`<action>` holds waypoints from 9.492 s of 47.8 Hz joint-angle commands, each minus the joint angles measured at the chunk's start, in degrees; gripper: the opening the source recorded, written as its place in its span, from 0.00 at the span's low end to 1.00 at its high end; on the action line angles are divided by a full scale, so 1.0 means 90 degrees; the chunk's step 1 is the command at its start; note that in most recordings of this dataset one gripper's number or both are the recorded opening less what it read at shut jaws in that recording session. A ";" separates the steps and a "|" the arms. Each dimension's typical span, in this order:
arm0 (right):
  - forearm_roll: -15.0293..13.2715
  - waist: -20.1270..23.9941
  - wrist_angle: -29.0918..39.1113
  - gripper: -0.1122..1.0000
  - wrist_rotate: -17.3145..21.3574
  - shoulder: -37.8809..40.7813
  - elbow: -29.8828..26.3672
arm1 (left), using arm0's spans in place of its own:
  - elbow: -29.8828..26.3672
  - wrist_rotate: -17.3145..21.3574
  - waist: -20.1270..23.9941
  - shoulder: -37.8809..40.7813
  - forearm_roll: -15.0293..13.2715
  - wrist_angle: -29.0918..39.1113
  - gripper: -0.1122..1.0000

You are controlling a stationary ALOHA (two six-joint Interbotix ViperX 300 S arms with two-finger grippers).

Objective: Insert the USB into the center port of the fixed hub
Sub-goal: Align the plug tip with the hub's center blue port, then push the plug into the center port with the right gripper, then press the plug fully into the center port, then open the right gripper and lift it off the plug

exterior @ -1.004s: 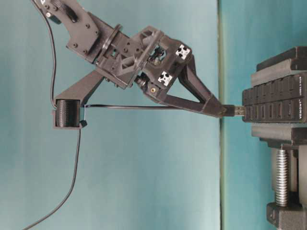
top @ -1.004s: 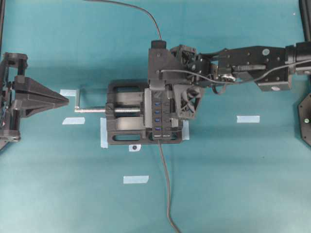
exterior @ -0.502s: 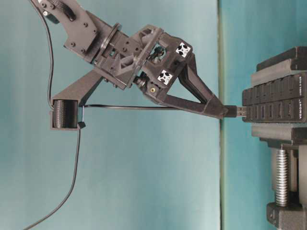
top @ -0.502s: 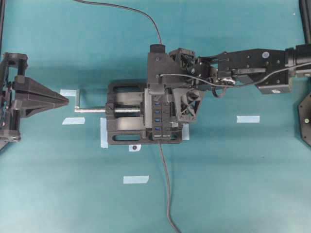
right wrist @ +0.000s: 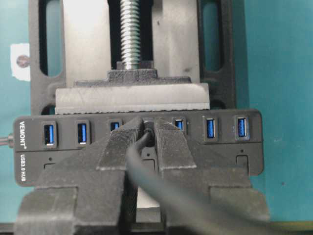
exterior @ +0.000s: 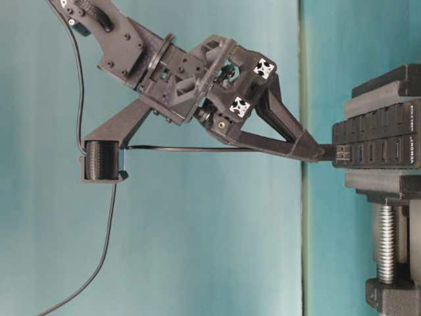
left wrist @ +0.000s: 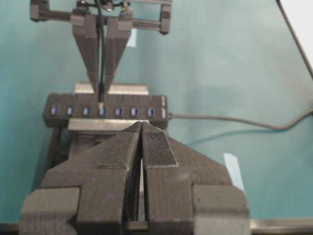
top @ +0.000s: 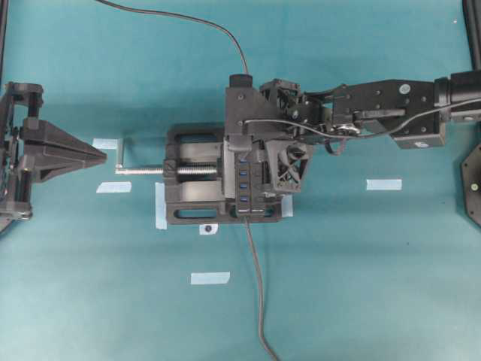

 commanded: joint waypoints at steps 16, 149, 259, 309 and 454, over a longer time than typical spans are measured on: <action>0.0029 0.0029 -0.0137 0.17 0.0322 -0.0059 -0.0127 | -0.0088 -0.0020 -0.0010 0.0029 0.0010 -0.0029 0.10; -0.0332 -0.0029 0.0840 0.17 0.0176 0.0098 -0.0488 | -0.0049 -0.0176 -0.0010 -0.0020 0.0000 -0.0029 0.10; -0.0254 0.0068 0.1152 0.17 0.0029 0.0381 -0.0693 | 0.0010 -0.0195 -0.0010 -0.0029 0.0000 -0.0029 0.10; -0.0322 0.0039 0.1387 0.17 0.0010 0.0518 -0.0742 | 0.0020 -0.0195 -0.0010 -0.0107 0.0000 -0.0029 0.10; -0.0156 0.0068 -0.0127 0.82 0.0215 -0.0879 0.0332 | 0.0020 -0.0215 -0.0010 -0.0107 0.0010 -0.0029 0.10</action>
